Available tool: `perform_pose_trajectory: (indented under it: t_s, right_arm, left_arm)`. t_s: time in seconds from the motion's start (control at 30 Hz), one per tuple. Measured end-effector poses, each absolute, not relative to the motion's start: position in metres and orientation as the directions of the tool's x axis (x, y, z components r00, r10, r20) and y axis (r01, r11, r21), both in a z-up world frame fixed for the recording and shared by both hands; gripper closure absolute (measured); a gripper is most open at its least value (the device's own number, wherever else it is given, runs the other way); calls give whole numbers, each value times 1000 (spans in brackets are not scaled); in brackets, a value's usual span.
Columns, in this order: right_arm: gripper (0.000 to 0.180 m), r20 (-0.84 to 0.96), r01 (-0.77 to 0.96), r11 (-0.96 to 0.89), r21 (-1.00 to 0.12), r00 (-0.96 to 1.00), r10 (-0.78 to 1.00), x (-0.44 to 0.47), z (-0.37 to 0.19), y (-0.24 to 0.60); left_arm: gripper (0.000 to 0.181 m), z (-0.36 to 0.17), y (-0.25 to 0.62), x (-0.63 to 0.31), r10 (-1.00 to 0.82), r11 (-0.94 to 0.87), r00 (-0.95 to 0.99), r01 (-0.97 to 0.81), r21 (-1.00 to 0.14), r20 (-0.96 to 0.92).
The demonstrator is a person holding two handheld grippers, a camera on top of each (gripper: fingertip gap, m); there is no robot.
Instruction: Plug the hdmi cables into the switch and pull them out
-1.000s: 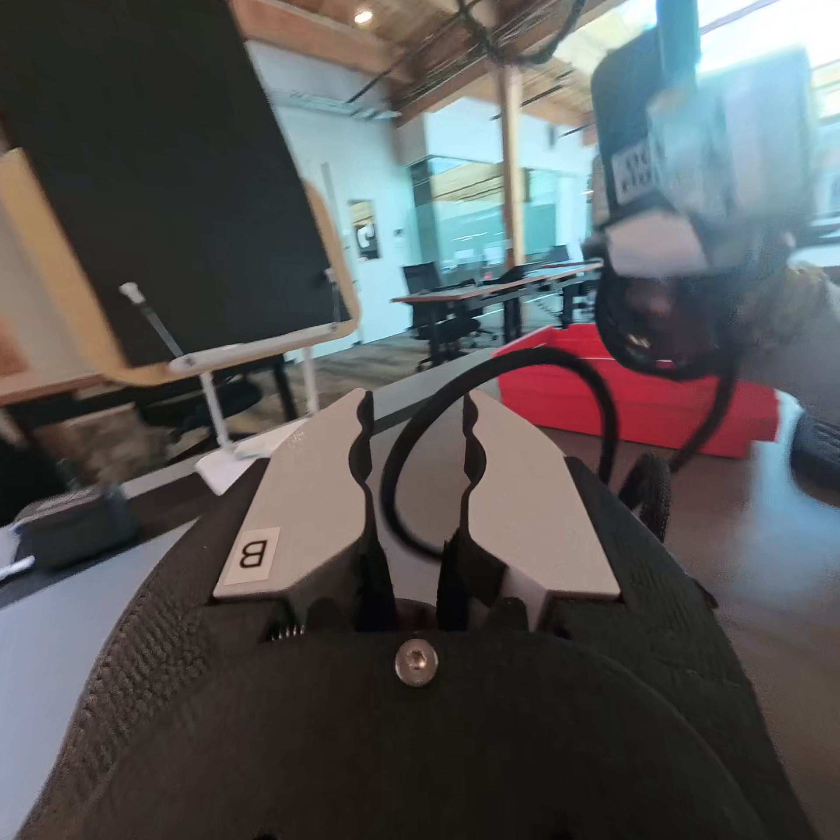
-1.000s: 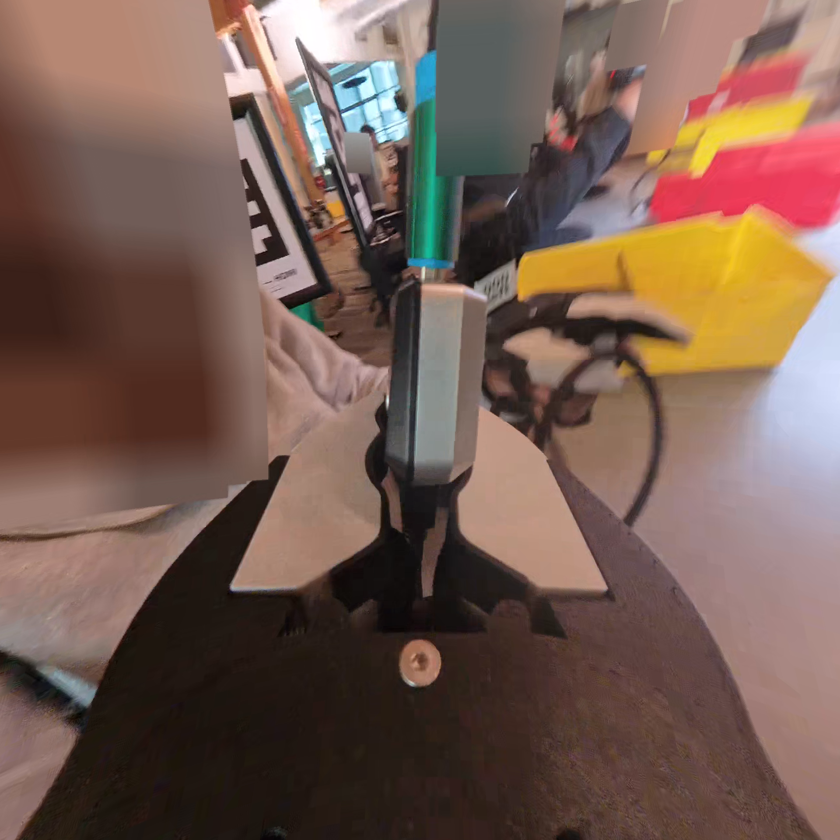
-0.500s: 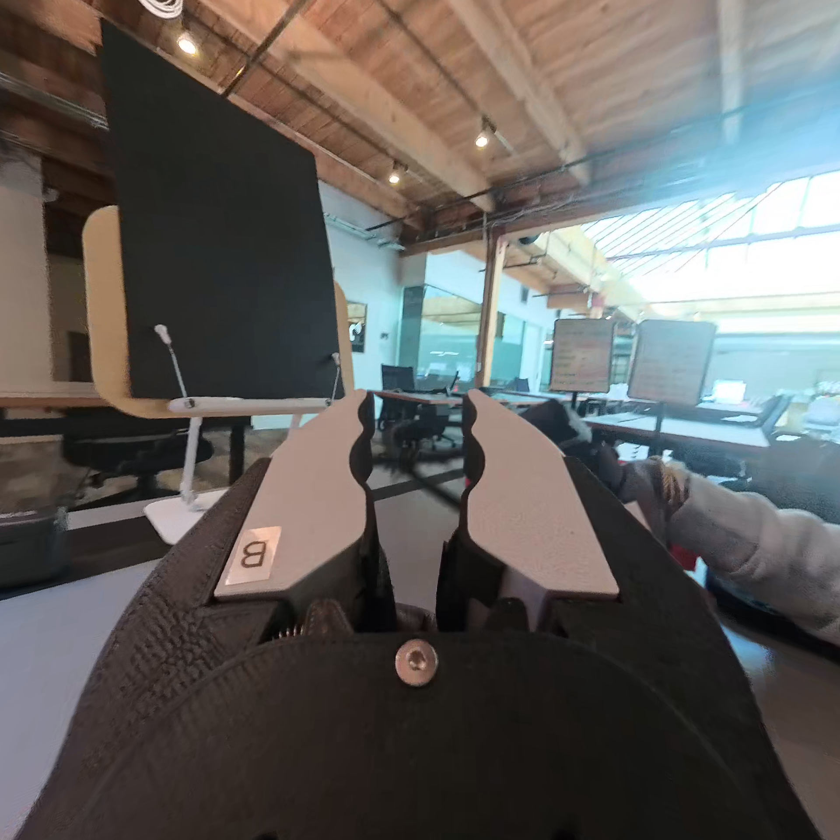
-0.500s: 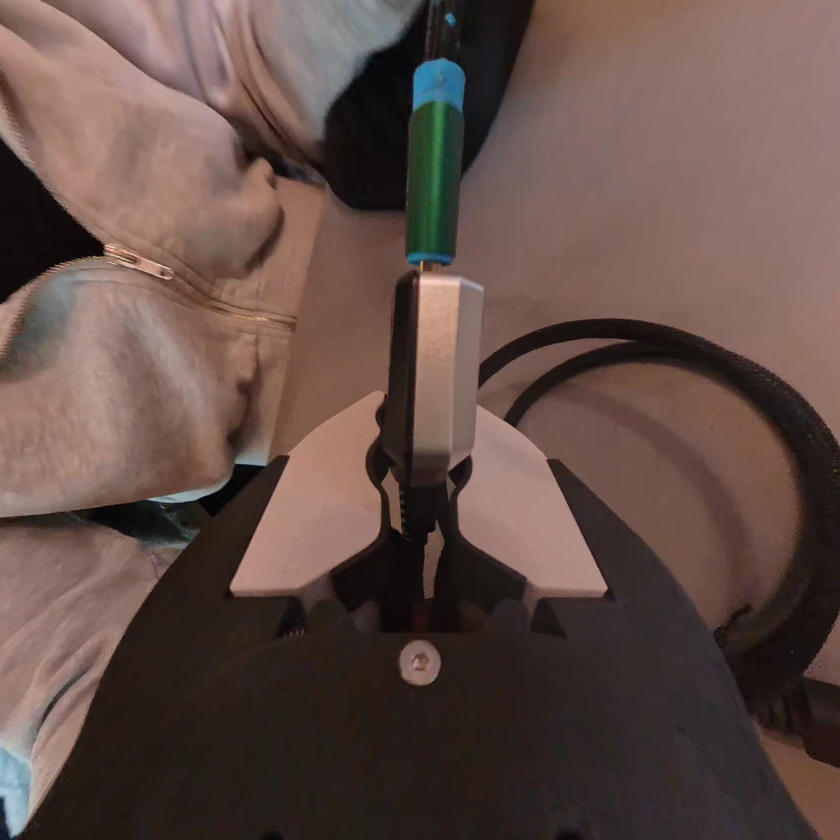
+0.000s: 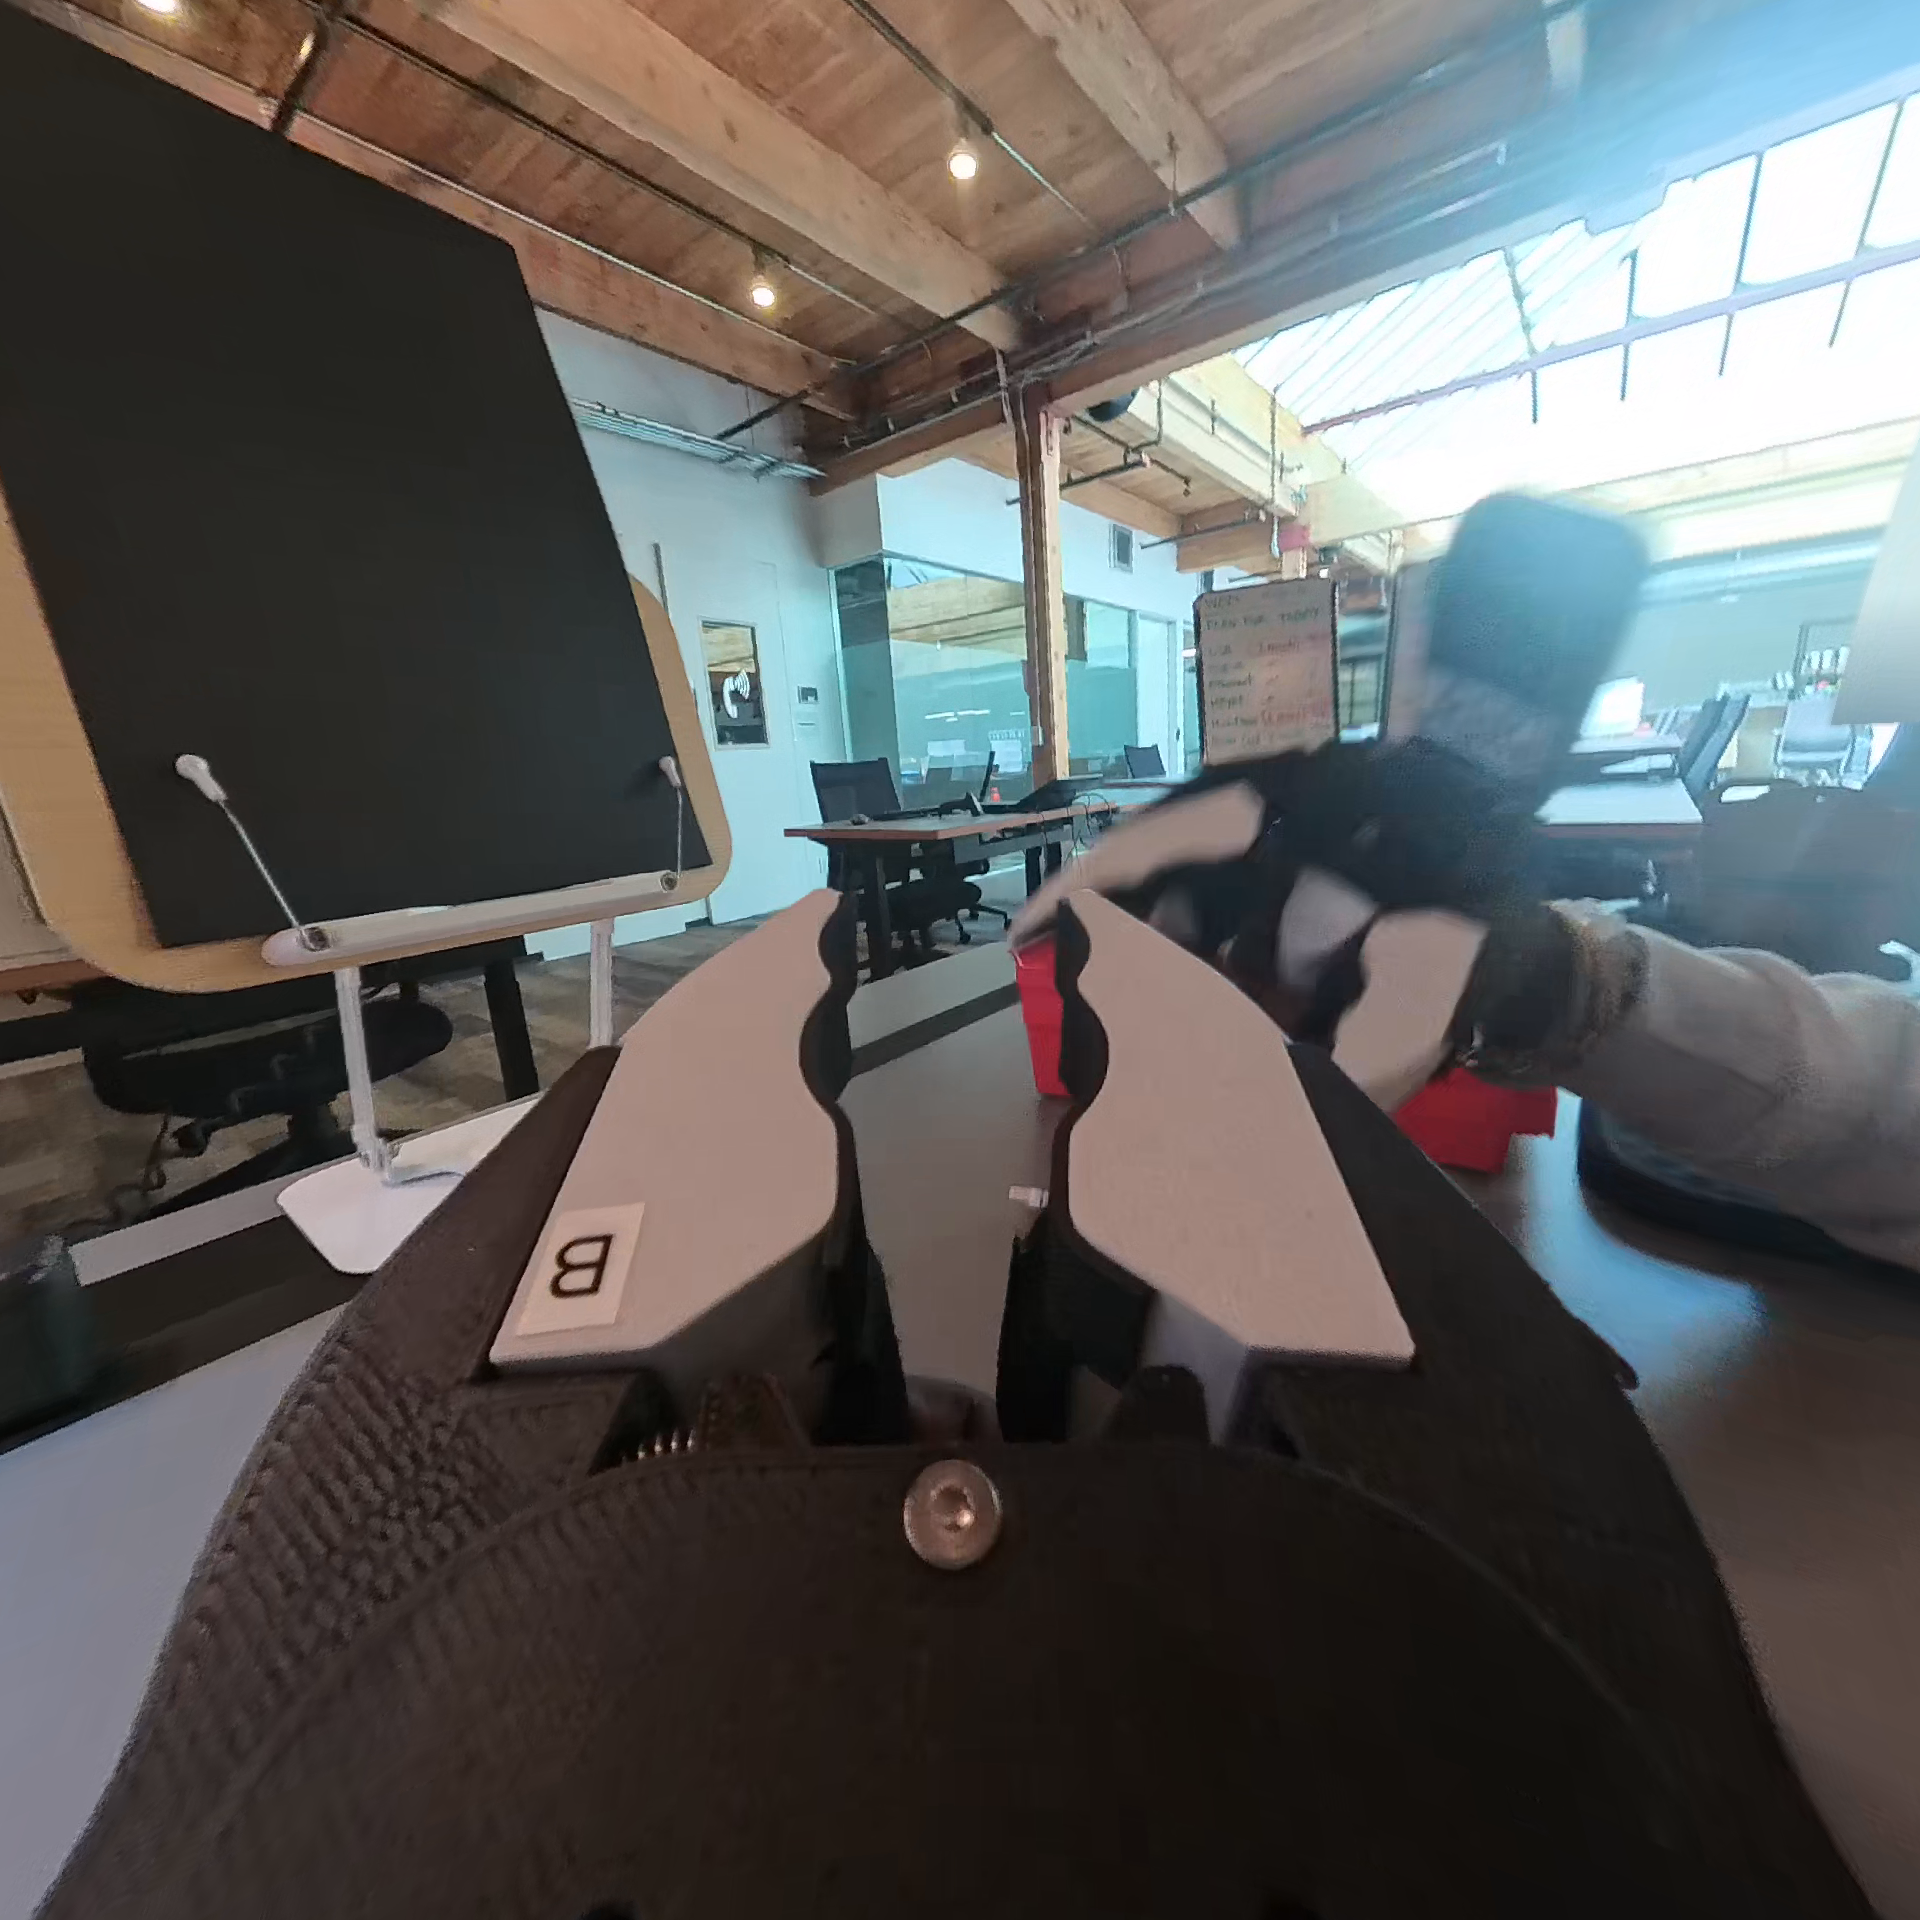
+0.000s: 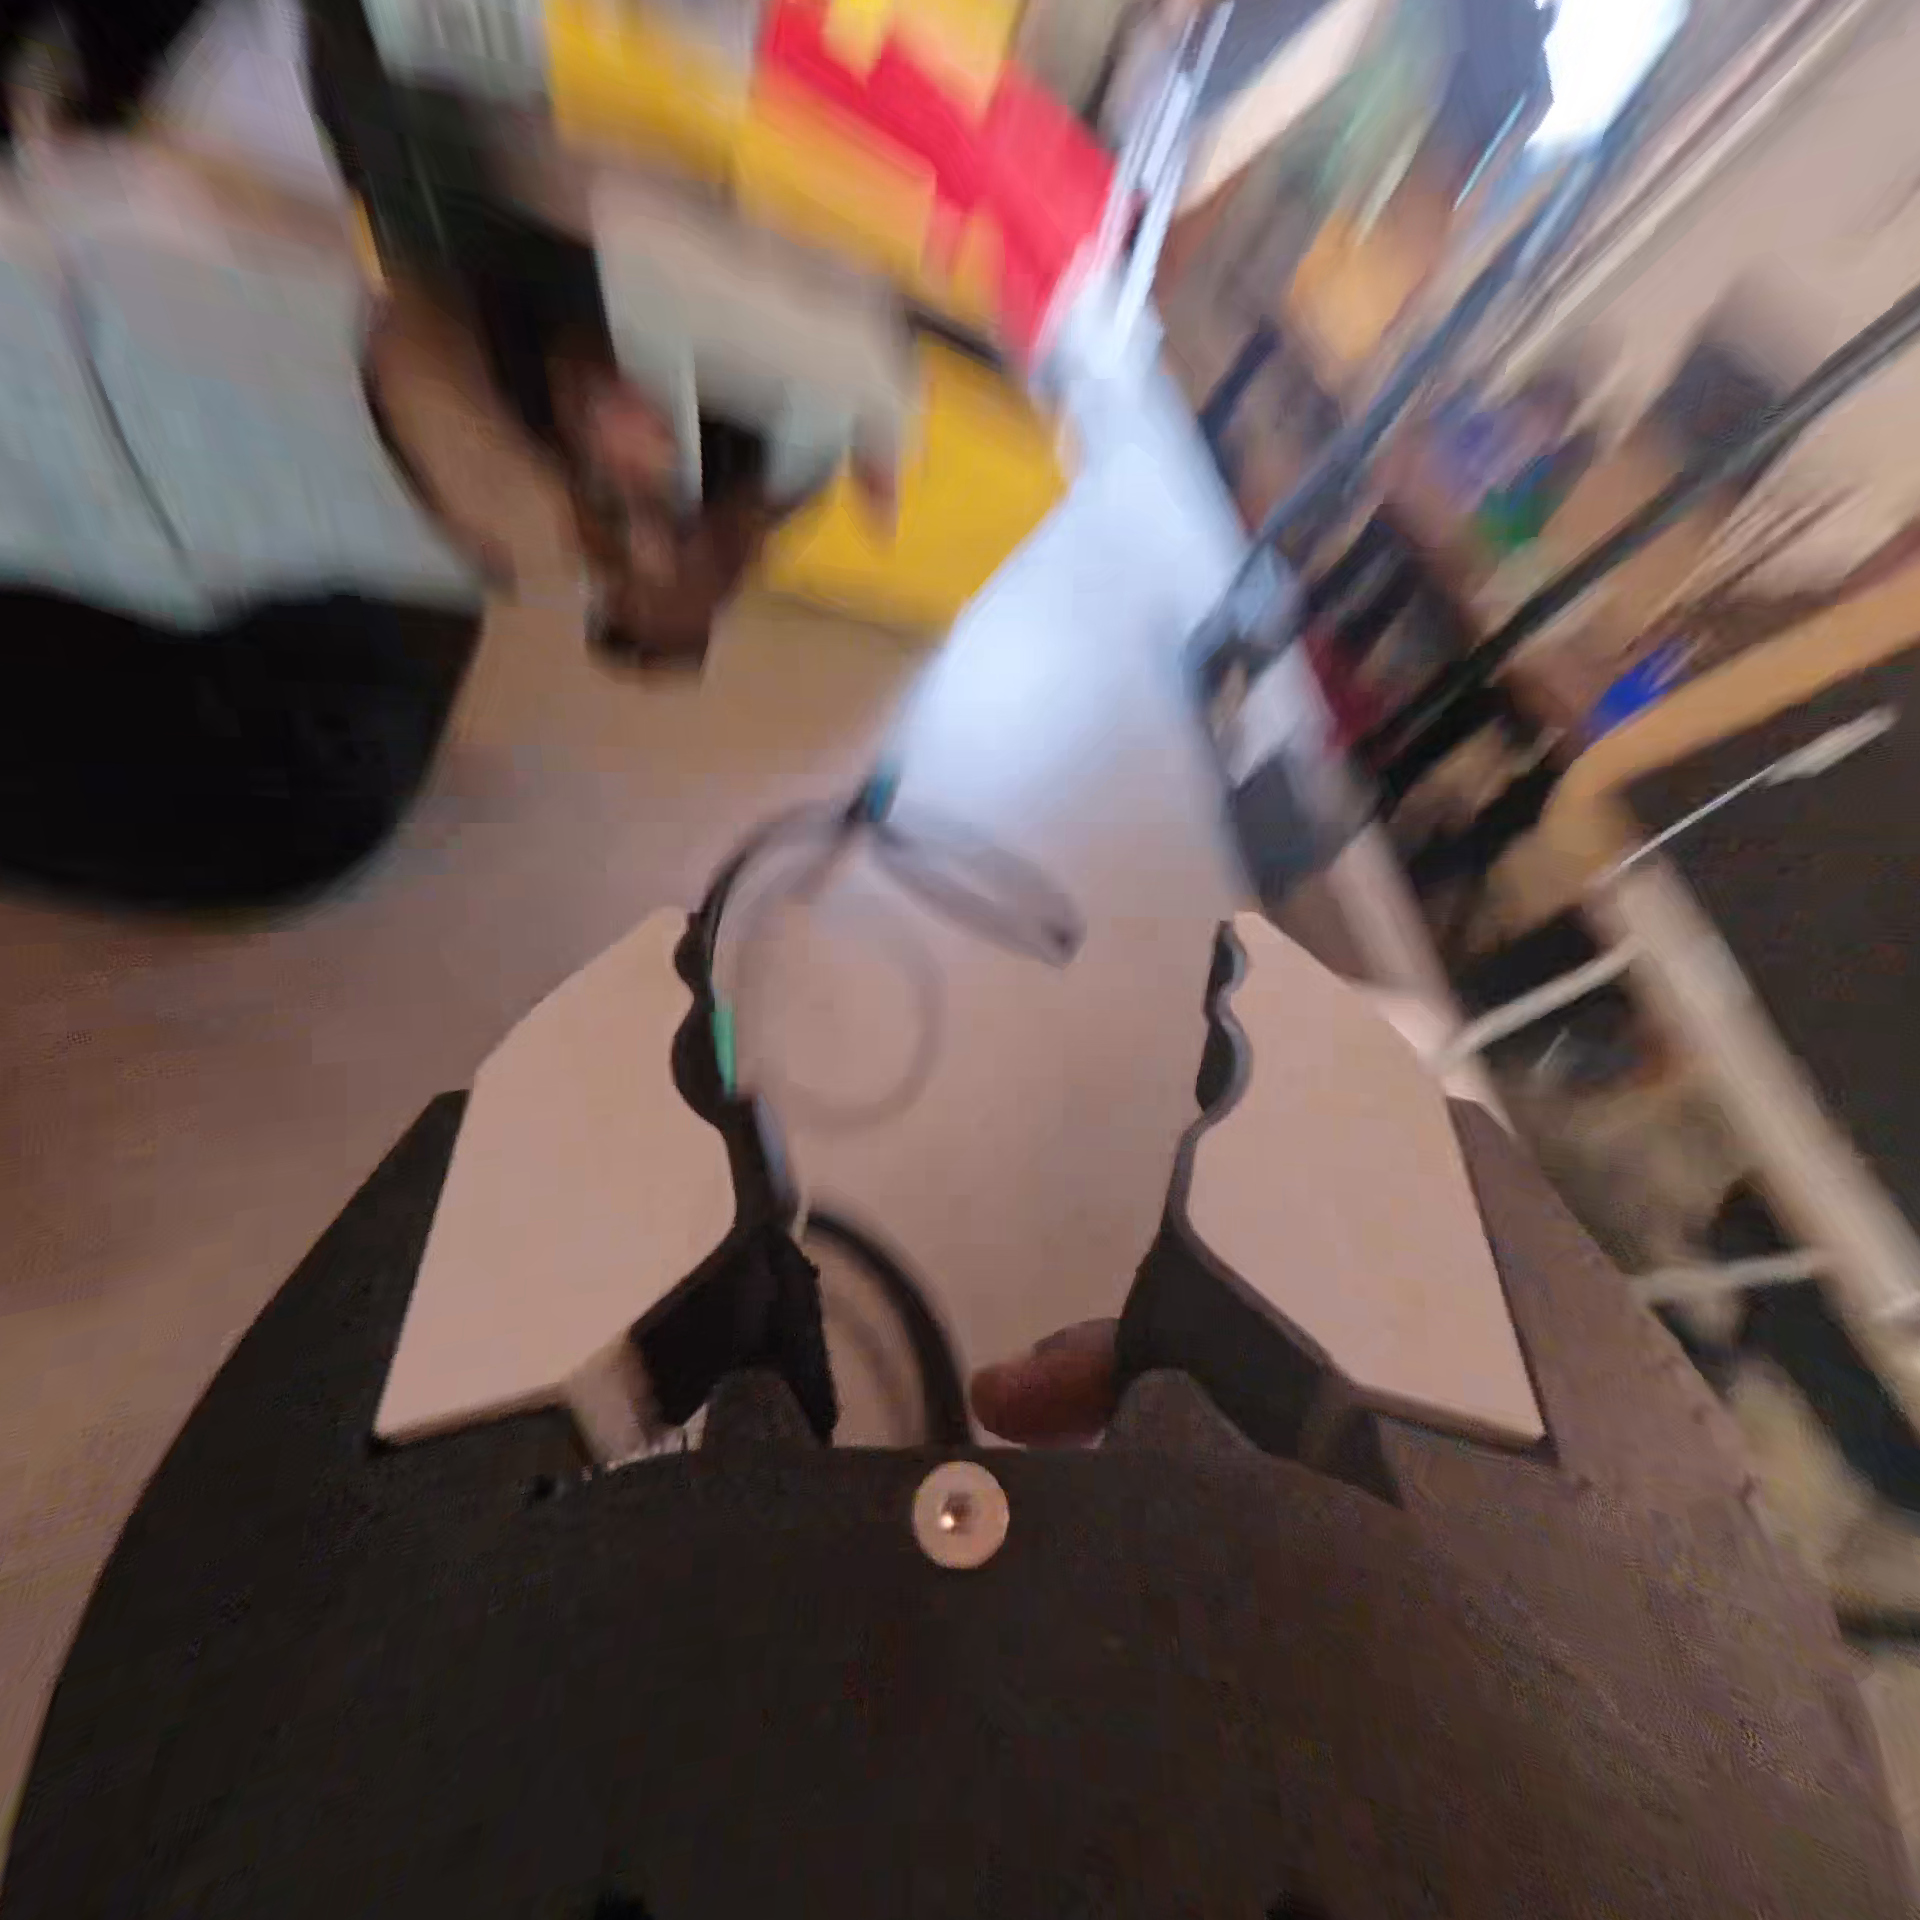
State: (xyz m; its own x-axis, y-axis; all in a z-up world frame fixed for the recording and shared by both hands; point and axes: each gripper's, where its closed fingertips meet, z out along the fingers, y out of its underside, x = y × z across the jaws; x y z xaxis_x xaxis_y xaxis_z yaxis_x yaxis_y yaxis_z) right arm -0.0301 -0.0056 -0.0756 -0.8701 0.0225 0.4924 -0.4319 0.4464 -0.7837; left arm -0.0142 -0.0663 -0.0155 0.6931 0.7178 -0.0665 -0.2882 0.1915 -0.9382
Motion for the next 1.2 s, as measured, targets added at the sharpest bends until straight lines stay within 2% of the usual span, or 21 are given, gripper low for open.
perform_pose_trajectory:
  t_s: [0.03,0.07,0.13,0.2,0.27,0.33,0.4,0.5,0.57,0.63,0.9,1.03,1.07,1.2]
  right_arm:
    - [98,533,-493,289,-821,-842,77,-18,-45,-6]
    - [105,541,-522,158,-838,-833,115,-4,-22,-3]
    - [113,492,-494,26,-869,-857,154,13,-7,7]
    - [112,431,-438,-11,-899,-887,167,21,-22,16]
    - [121,395,-411,-41,-911,-896,203,22,-44,26]
    - [126,371,-395,-66,-916,-901,226,19,-54,32]
    - [123,325,-347,-78,-935,-923,206,17,-57,30]
    - [120,261,-282,-86,-956,-946,193,16,-57,28]
    - [123,273,-297,-99,-950,-940,204,18,-54,29]
    - [124,286,-311,-102,-945,-935,209,19,-51,29]
    - [127,256,-281,-96,-955,-943,210,14,-55,30]
    - [128,263,-283,-84,-955,-944,197,16,-57,28]
    - [128,269,-288,-80,-954,-943,195,17,-58,28]
    - [129,289,-307,-68,-949,-938,193,19,-58,27]
  left_arm:
    - [145,-18,-64,-15,720,171,690,-283,-944,-77]
    - [145,-20,-63,-16,721,152,687,-278,-949,-86]
    - [145,-23,-58,-15,713,127,695,-259,-957,-93]
    - [144,-22,-55,-5,690,113,719,-216,-970,-80]
    - [144,-15,-59,16,681,81,729,-169,-982,-69]
    - [144,-10,-79,40,709,-25,697,-125,-992,-106]
    - [144,-7,-122,60,778,-167,607,-50,-985,-163]
    - [144,-20,-236,75,947,-255,253,210,-944,-199]
    - [143,-56,-321,91,961,-235,-5,505,-830,-276]
    - [143,-96,-369,107,954,-139,-93,707,-693,-286]
    - [144,-168,-410,84,969,40,-166,834,-550,-181]
    - [161,-192,-417,80,958,26,-157,883,-469,-242]
    - [170,-198,-418,80,959,27,-150,892,-451,-241]
    - [175,-182,-415,81,950,-2,-149,875,-485,-273]
